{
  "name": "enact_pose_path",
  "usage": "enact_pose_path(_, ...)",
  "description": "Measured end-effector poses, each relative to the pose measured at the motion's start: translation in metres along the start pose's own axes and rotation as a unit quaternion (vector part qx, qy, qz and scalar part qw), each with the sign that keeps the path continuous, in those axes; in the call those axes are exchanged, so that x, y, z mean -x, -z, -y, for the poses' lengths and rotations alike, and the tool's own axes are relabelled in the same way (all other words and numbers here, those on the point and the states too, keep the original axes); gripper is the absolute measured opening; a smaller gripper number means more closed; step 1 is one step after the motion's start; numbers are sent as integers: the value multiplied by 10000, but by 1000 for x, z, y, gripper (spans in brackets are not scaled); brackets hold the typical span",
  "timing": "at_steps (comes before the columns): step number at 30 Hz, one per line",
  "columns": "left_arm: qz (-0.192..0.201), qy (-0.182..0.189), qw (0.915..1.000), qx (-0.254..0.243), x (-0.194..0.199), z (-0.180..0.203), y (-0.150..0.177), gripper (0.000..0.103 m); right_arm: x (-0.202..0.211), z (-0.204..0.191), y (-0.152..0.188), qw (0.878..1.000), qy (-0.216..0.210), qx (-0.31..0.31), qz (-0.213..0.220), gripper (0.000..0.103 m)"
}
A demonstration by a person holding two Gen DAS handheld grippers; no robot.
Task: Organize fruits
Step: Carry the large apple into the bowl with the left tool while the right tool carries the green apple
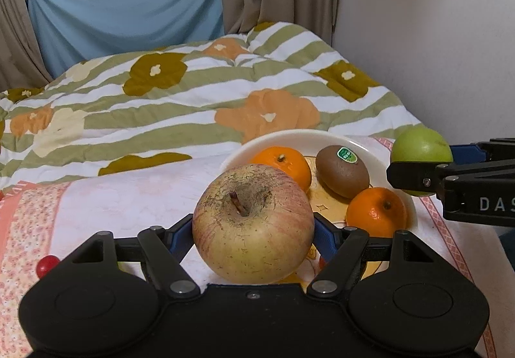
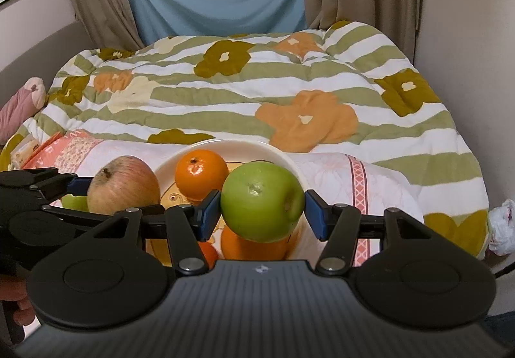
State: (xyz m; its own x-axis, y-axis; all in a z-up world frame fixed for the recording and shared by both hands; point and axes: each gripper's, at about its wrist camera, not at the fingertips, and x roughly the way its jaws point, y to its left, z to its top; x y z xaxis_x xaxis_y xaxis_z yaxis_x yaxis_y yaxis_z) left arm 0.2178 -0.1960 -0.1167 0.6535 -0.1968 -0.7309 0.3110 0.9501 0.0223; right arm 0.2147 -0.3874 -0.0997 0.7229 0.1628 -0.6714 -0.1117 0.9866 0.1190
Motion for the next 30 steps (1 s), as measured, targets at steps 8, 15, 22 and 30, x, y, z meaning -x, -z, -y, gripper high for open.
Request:
enact_pose_path(8, -174, -110, 9997, -161, -18, 11, 0, 78, -12, 5, -5, 9999, -93, 46, -53, 71)
enact_pose_path(15, -266, -145, 9994, -188, -21, 15, 2, 79, -15, 3, -10, 9998, -147, 128, -48, 71)
enact_pose_path(22, -188, -141, 9997, 22, -6, 8, 1, 95, -20, -4, -13, 9993, -270, 236, -114, 71)
enact_pose_path(30, -110, -273, 9995, 66, 12, 0, 4, 97, -35, -26, -16, 9978, -526, 349, -223, 71)
